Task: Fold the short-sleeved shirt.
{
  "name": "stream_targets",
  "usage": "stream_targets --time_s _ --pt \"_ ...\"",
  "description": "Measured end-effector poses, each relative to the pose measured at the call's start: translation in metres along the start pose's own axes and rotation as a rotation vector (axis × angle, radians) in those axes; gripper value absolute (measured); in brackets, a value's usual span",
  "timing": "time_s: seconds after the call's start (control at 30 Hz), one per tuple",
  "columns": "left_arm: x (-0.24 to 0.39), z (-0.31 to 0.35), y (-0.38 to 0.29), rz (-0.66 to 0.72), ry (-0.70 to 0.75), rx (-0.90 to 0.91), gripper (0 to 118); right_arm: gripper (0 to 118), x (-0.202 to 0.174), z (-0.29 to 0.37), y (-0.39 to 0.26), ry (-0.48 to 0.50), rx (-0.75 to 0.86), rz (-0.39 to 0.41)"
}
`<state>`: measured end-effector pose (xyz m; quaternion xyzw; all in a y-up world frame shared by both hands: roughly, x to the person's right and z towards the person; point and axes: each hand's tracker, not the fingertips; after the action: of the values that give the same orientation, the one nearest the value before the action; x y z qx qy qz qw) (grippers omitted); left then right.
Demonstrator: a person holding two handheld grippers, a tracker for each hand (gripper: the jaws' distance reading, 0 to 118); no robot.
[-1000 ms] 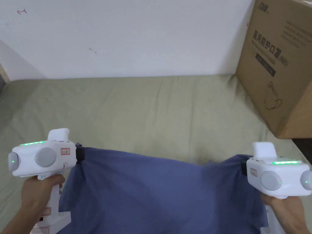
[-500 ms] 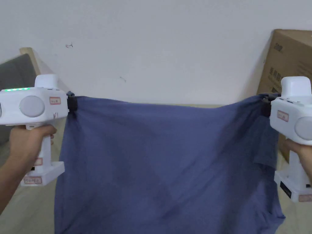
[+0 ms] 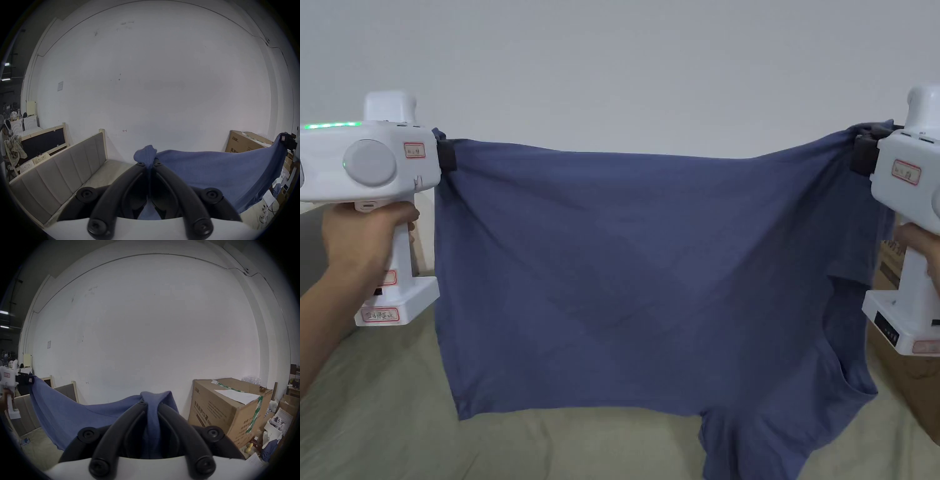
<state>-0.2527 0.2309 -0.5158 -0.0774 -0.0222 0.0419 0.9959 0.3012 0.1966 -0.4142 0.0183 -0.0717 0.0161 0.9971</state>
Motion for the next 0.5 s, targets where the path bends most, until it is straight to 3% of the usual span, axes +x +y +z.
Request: stream_targets --time_s 0.03,0.13,0.2,0.5 --pt "0.001 -0.004 -0.002 -0.002 0.002 0.004 2 1 -0.030 0.020 0.042 0.001 0.003 0.004" --pt "0.003 -0.019 -0.015 -0.006 0.002 0.008 2 1 -0.048 0.038 0.051 0.006 -0.001 0.007" --pt "0.003 -0.032 -0.030 -0.003 0.001 0.005 2 1 -0.026 -0.003 0.021 0.017 -0.011 0.006" --pt "0.007 -0.076 -0.133 -0.039 -0.015 -0.094 2 1 -0.012 -0.025 -0.034 0.042 -0.168 -0.037"
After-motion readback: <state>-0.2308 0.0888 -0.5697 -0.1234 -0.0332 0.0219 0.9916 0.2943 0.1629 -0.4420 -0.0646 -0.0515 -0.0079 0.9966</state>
